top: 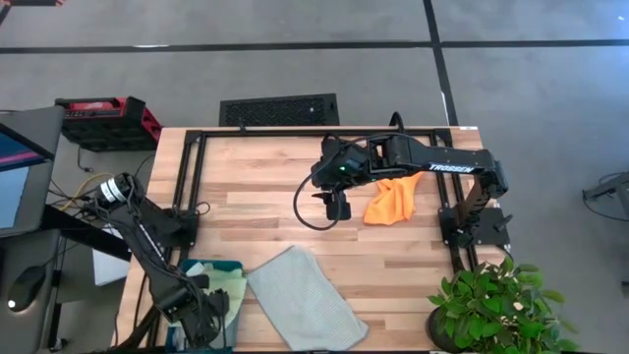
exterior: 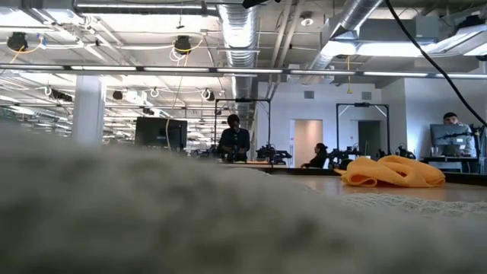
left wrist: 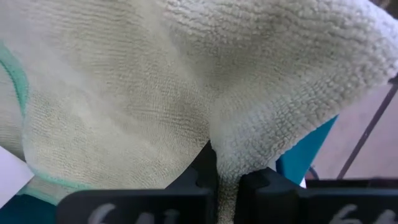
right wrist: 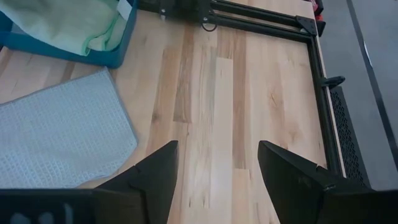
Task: Fold microfiber towels
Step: Put the folded green microfiber towel into the blue bin
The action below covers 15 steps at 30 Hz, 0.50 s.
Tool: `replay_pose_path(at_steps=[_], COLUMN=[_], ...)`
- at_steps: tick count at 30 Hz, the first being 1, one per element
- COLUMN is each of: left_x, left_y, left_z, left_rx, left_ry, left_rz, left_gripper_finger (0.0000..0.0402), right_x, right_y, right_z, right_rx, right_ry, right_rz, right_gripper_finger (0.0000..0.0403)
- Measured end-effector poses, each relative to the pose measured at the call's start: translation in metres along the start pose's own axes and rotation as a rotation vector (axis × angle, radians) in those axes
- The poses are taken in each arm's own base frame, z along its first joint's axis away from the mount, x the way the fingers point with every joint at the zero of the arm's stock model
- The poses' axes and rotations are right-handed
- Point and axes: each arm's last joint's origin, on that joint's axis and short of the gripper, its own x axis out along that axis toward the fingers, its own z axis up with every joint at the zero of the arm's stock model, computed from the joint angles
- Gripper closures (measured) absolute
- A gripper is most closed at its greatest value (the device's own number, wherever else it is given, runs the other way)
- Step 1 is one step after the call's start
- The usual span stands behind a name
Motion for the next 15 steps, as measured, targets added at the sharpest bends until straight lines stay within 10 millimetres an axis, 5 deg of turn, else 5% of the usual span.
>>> replay_pose_path(at_steps=[15], left_x=[0.0000], left_y=[0.0011], left_z=[0.0025], left_rx=[-0.129], left_ry=[-0.089], left_rz=[0.029], left_gripper_finger=[0.0302], right_x=[0.0000], right_y=[0.0000], right_z=[0.0000], right_rx=[0.000], right_ry=[0.000], right_rz=[0.000], right_gripper_finger=[0.0159])
